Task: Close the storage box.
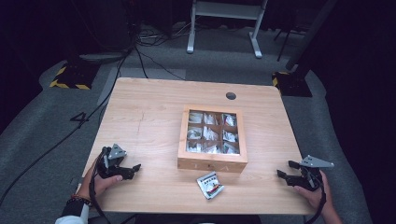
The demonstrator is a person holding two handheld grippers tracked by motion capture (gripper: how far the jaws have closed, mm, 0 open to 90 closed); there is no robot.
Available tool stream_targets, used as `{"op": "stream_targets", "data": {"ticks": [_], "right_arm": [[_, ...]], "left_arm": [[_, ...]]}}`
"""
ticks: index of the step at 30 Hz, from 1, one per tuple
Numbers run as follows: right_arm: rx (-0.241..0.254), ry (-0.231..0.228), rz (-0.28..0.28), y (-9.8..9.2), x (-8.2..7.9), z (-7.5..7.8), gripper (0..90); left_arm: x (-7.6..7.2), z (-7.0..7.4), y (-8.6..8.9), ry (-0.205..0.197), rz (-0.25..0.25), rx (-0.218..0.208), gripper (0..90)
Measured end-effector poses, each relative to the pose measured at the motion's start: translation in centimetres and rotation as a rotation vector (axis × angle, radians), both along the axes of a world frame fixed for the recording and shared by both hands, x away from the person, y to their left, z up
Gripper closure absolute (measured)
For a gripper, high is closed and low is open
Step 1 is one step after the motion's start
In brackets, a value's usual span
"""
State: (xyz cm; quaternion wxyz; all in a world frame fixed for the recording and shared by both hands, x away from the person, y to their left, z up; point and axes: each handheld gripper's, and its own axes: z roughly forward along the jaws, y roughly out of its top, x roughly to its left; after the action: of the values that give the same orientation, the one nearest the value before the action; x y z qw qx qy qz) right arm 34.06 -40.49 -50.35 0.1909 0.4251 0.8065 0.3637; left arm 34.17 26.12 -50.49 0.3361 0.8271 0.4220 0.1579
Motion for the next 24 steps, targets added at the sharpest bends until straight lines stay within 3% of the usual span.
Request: {"op": "stream_targets", "data": {"ticks": [24], "right_arm": [[-0.009,0.005,-0.005,0.3,0.22,-0.02,22.6]], "left_arm": [[-0.11,-0.02,-0.05,-0.002,0.013,0.0,15.4]]}}
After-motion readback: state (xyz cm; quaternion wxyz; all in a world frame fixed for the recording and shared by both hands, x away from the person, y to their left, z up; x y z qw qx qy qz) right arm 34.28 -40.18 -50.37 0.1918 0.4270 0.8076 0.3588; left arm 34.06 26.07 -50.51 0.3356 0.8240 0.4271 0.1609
